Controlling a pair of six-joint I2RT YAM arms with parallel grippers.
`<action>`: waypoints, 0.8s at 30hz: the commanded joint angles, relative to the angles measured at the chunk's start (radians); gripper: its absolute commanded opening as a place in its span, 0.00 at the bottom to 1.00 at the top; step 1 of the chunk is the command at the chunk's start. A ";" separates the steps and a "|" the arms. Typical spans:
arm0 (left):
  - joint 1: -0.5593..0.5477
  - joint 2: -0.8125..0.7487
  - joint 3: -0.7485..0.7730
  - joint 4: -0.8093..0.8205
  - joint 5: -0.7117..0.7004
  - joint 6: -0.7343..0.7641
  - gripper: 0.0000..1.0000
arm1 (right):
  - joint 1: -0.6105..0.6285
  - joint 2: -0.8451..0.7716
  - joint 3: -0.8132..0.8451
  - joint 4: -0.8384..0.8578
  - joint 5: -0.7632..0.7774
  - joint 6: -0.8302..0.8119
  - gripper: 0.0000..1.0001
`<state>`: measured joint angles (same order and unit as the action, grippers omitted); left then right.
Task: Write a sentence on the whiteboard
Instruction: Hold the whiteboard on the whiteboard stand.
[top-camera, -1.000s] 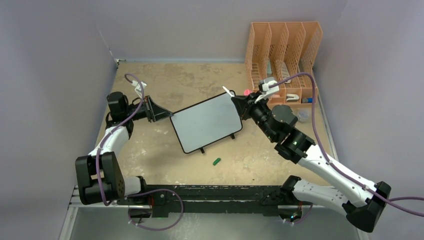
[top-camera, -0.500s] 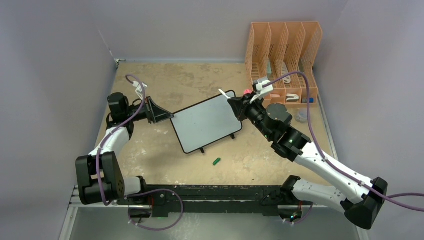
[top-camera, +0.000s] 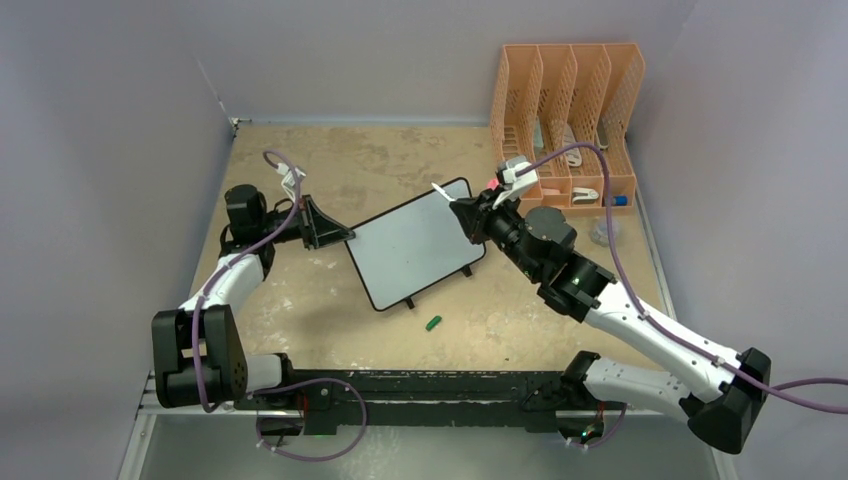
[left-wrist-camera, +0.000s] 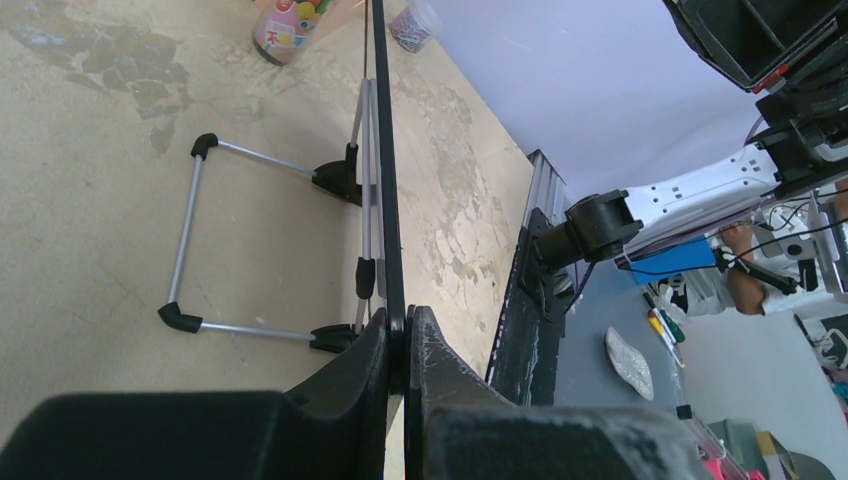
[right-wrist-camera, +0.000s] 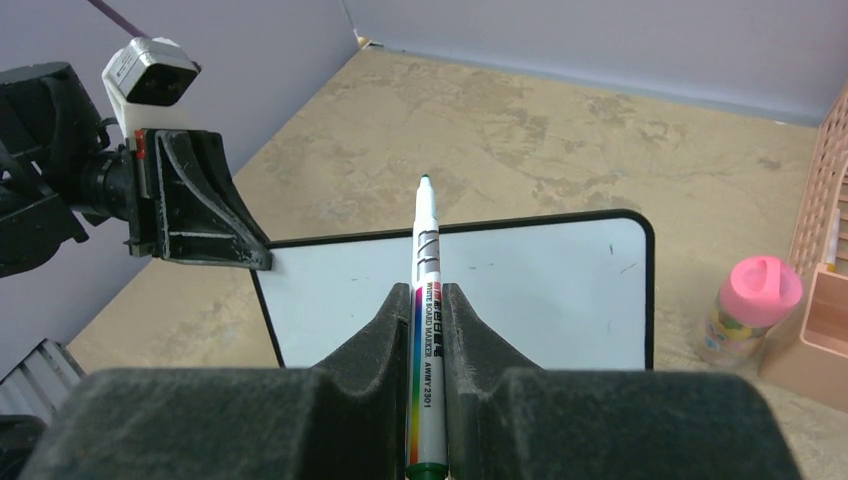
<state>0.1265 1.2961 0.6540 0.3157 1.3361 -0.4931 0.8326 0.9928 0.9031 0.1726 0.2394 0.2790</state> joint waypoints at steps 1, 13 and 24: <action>-0.029 -0.004 0.001 0.023 -0.001 0.027 0.00 | 0.018 0.003 0.030 0.040 -0.015 -0.019 0.00; -0.053 -0.025 0.012 -0.037 -0.019 0.091 0.00 | 0.093 0.018 0.027 0.005 0.035 -0.024 0.00; -0.048 -0.046 0.038 -0.136 -0.047 0.167 0.00 | 0.145 0.038 0.034 -0.041 0.054 -0.020 0.00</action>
<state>0.0837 1.2747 0.6621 0.2211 1.2980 -0.3820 0.9524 1.0267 0.9031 0.1421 0.2607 0.2657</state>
